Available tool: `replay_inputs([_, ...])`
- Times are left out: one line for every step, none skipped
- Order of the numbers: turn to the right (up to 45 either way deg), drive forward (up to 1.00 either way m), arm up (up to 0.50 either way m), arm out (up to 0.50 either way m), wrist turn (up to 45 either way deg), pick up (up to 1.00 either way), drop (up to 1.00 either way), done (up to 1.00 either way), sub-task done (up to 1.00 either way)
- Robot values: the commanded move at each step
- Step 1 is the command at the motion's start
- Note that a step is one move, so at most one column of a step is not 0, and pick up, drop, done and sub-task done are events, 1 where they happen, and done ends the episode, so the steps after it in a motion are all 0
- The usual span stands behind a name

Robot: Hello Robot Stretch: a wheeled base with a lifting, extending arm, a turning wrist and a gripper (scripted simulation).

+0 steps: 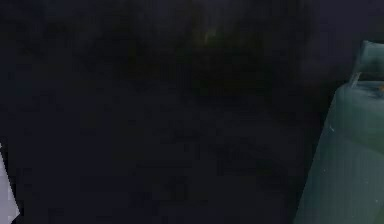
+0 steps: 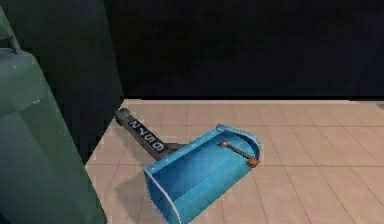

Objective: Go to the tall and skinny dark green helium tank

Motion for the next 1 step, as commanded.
replay_inputs([-6.0,0.00,0.00,0.00,0.0,0.00,0.00,0.00,0.00])
